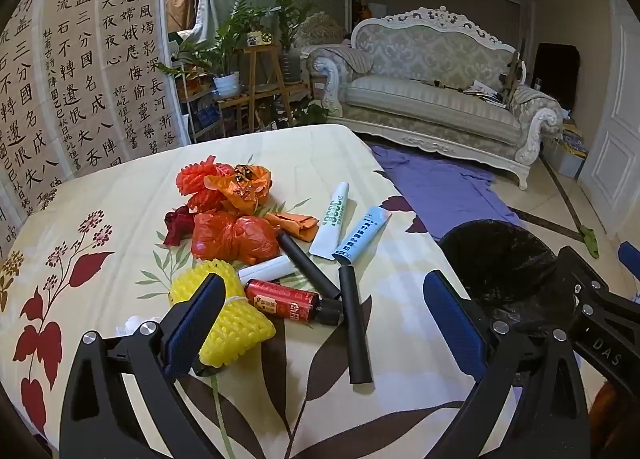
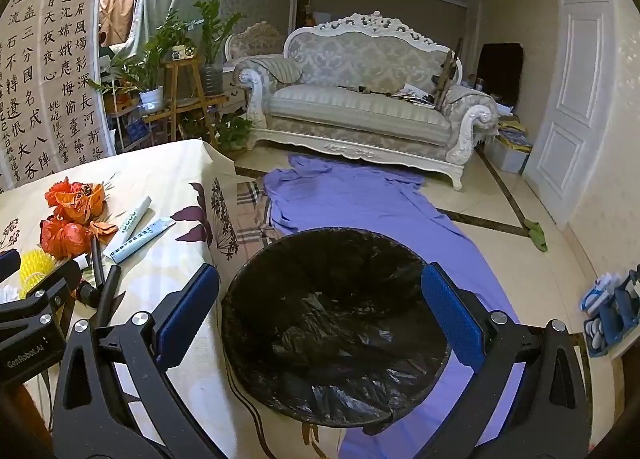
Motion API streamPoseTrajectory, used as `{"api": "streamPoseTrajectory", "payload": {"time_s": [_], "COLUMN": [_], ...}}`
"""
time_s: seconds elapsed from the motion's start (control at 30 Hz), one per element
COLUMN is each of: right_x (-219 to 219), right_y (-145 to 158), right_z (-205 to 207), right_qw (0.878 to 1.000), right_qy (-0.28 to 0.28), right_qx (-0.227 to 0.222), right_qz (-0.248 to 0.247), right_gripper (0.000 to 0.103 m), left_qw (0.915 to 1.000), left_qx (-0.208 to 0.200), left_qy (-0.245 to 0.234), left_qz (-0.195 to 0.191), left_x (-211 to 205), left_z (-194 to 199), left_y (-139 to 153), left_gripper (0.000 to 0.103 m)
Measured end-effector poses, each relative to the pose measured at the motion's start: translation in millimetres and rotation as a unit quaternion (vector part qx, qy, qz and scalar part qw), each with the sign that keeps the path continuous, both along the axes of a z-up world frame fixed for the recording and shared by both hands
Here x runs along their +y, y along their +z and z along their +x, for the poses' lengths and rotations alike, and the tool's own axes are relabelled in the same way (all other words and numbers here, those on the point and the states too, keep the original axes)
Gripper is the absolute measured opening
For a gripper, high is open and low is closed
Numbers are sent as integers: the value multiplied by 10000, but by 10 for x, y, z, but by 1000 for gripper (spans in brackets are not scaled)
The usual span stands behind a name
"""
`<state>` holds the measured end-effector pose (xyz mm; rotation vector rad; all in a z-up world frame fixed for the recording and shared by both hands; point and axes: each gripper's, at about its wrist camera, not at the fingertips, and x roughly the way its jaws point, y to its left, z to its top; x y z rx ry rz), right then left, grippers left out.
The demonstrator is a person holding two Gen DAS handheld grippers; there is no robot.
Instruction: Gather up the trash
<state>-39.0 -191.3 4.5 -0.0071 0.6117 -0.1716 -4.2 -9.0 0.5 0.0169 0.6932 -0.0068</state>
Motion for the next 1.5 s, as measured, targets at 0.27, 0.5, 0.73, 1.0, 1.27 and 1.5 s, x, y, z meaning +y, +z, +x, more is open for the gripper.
{"api": "streamPoseTrajectory", "payload": {"time_s": [0.27,0.5,0.73,1.0,1.27,1.5], "right_x": [-29,-85,-83,-93,-87,-88], "right_y": [23,48,28,-7,-35,-43], "right_z": [-12,-23,-19,-8,-4,-1], "right_qw": [10000,10000,10000,10000,10000,10000], "right_qy": [-9,-37,-46,-50,-53,-56], "right_qx": [-4,4,19,57,68,68], "right_qz": [4,17,9,1,-2,2], "right_gripper": [99,99,99,99,99,99], "left_qw": [10000,10000,10000,9999,9999,9999], "left_qx": [-2,3,27,109,145,143], "left_qy": [-17,-17,-21,-45,-48,-54], "left_qz": [10,9,-1,-14,-30,-26], "left_x": [-23,-38,-59,-59,-33,-37], "left_z": [-5,-11,-13,19,43,45], "left_y": [25,27,42,-30,-76,-78], "left_gripper": [97,97,97,97,97,97]}}
